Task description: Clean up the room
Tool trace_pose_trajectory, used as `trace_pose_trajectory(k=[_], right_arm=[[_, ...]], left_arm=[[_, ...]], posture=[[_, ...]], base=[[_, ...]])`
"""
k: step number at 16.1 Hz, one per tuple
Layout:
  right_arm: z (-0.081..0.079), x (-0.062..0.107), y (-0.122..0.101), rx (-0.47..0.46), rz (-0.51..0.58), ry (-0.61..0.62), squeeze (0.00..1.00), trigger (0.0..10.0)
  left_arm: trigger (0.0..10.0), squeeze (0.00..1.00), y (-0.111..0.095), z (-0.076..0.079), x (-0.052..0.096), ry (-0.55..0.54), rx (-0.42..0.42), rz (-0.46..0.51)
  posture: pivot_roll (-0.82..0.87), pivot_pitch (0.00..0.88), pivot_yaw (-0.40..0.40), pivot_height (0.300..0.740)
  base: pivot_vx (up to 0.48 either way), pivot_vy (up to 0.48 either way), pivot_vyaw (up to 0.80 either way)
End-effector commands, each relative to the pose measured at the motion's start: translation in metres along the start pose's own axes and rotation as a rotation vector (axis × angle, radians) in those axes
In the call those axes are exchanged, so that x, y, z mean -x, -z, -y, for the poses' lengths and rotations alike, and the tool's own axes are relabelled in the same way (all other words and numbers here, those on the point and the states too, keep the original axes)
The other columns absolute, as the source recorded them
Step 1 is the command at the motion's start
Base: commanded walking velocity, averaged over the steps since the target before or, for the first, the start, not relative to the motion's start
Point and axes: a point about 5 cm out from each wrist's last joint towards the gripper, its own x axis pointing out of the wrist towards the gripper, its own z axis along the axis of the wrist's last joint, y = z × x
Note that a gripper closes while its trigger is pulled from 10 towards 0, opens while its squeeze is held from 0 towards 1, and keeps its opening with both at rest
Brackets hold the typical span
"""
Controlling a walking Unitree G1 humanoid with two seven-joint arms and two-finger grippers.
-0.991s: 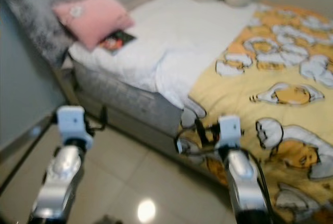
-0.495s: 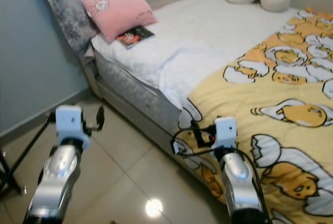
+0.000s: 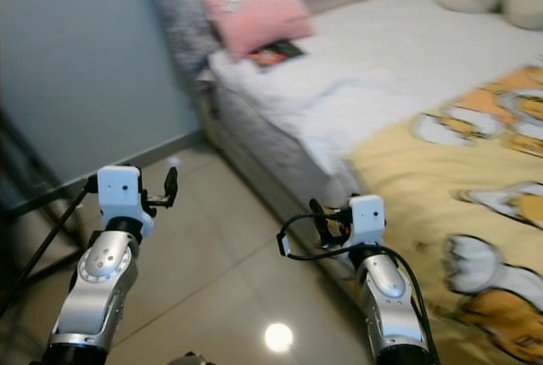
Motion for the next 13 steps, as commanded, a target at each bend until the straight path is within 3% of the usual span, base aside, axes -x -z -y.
trace_pose_trajectory(k=[1, 5, 10, 11, 13], right_arm=[[-0.007, -0.004, -0.003, -0.011, 0.012, -0.037, 0.00, 10.0], [-0.009, -0.005, -0.003, -0.006, 0.004, -0.060, 0.00, 10.0], [-0.010, -0.006, -0.001, -0.005, -0.014, -0.099, 0.03, 10.0], [-0.010, -0.006, -0.001, -0.005, -0.011, -0.100, 0.03, 10.0], [-0.010, -0.006, -0.006, 0.001, 0.021, -0.086, 0.03, 10.0]], left_arm=[[10.0, 0.00, -0.001, -0.004, 0.001, -0.005, -0.004, -0.002], [10.0, 0.00, 0.001, -0.002, 0.001, -0.006, -0.006, -0.020], [10.0, 0.00, -0.005, 0.003, -0.006, 0.000, -0.016, 0.004], [10.0, 0.00, -0.008, 0.006, -0.006, 0.014, -0.023, 0.028], [10.0, 0.00, -0.004, 0.004, -0.005, -0.021, 0.058, 0.010]], posture=[[-0.13, 0.000, 0.058, 0.740], [-0.12, 0.000, 0.055, 0.740], [-0.13, 0.000, 0.048, 0.740], [-0.13, 0.000, 0.046, 0.740], [-0.13, 0.000, 0.049, 0.740]], base=[[0.000, 0.480, 0.48], [0.000, 0.480, 0.48], [0.000, 0.000, 0.45], [0.000, -0.469, 0.44], [0.000, -0.463, 0.44]])
